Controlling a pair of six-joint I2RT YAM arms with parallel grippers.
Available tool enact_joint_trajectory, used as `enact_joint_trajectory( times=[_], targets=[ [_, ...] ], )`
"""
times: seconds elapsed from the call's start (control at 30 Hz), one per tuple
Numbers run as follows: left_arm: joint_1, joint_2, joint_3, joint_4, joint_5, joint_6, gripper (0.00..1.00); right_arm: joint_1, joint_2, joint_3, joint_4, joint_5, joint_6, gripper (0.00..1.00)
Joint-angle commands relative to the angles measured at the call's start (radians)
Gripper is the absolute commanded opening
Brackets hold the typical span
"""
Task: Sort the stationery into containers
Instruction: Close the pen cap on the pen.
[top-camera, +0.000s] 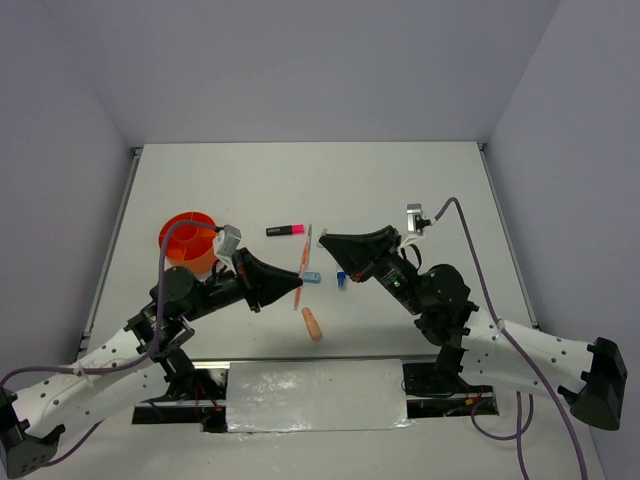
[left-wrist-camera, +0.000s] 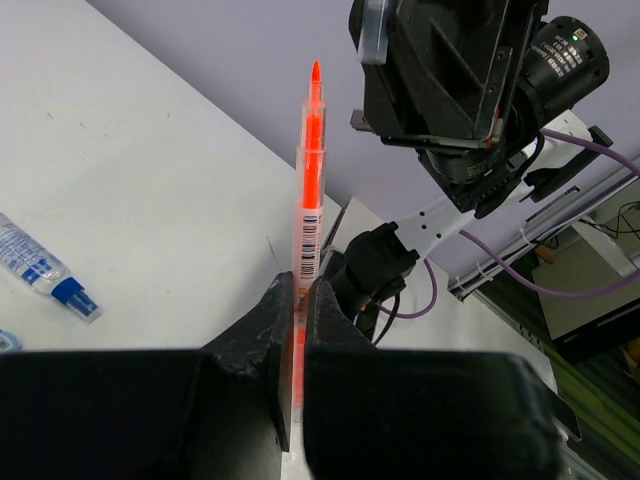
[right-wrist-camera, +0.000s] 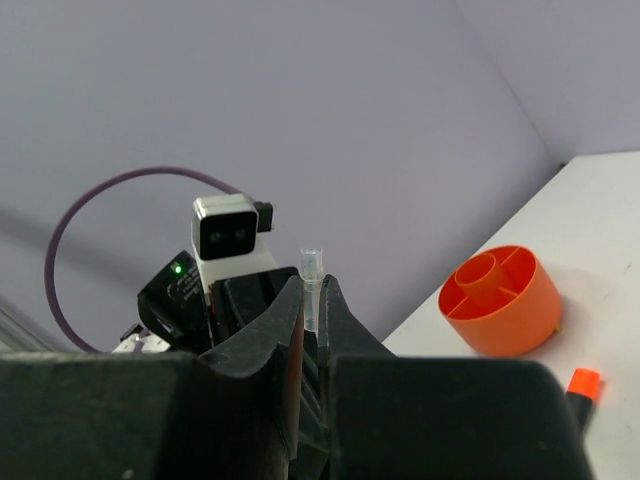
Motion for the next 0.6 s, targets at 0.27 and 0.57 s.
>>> enact_joint_trajectory(
  times=[0.27, 0.57],
  targets=[
    [-0.005, -0.017, -0.016, 0.064, 0.028, -0.020, 0.00, 0.007, 0.083, 0.125, 0.049, 0.007, -0.084, 0.00],
    [-0.005, -0.034, -0.010, 0.032, 0.010, -0.004, 0.00, 0.009, 0.115, 0.127, 0.051, -0.015, -0.074, 0.00]
  ],
)
